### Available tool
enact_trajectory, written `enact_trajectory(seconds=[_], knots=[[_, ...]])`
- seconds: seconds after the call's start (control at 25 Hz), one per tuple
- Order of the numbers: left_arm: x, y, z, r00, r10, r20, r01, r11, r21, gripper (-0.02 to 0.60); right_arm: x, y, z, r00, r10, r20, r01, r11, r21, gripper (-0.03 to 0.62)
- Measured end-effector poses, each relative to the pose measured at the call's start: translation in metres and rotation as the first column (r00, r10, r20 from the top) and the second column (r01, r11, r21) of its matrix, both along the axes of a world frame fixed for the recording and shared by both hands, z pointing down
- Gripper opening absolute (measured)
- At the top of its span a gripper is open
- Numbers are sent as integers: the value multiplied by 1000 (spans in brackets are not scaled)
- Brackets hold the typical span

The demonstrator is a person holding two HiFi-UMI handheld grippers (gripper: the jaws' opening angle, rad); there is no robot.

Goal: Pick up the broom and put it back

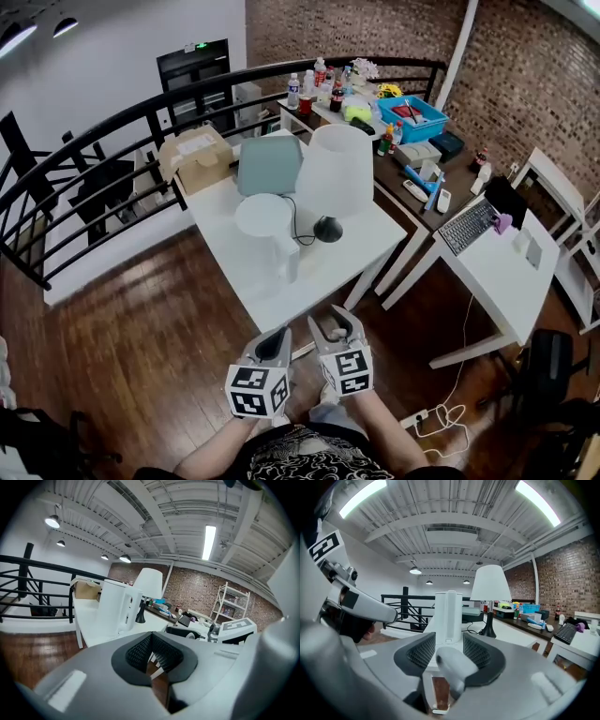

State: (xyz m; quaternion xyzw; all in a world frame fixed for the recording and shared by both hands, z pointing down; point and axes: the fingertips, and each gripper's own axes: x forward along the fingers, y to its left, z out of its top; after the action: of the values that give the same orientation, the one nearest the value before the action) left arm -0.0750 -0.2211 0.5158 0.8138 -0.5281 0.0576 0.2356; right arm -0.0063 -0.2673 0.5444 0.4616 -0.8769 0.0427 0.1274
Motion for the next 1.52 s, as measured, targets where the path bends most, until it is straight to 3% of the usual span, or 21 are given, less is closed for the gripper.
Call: enact_trajectory(seconds=[0.2, 0.52, 0.88, 1.24, 1.52], knots=[[-3, 20, 7, 999, 51, -12, -51, 999, -18, 3, 4, 25, -5, 999, 50, -22, -50, 999, 16, 156], [7, 35, -9, 992, 111, -54, -110, 994, 15, 3, 18, 58, -34, 994, 105, -43, -101, 991, 82, 156], [46, 49, -28, 973, 210, -94, -206, 977, 50, 3, 55, 95, -60, 978, 208, -13, -206, 973, 106, 156], [114, 59, -40, 932, 354, -77, -347, 934, 88, 3, 105, 128, -86, 950, 311, 27, -311, 935, 170, 156], [168, 70, -46, 894, 443, -66, -434, 894, 117, 3, 149, 147, -84, 915, 399, 57, -403, 902, 156, 156]])
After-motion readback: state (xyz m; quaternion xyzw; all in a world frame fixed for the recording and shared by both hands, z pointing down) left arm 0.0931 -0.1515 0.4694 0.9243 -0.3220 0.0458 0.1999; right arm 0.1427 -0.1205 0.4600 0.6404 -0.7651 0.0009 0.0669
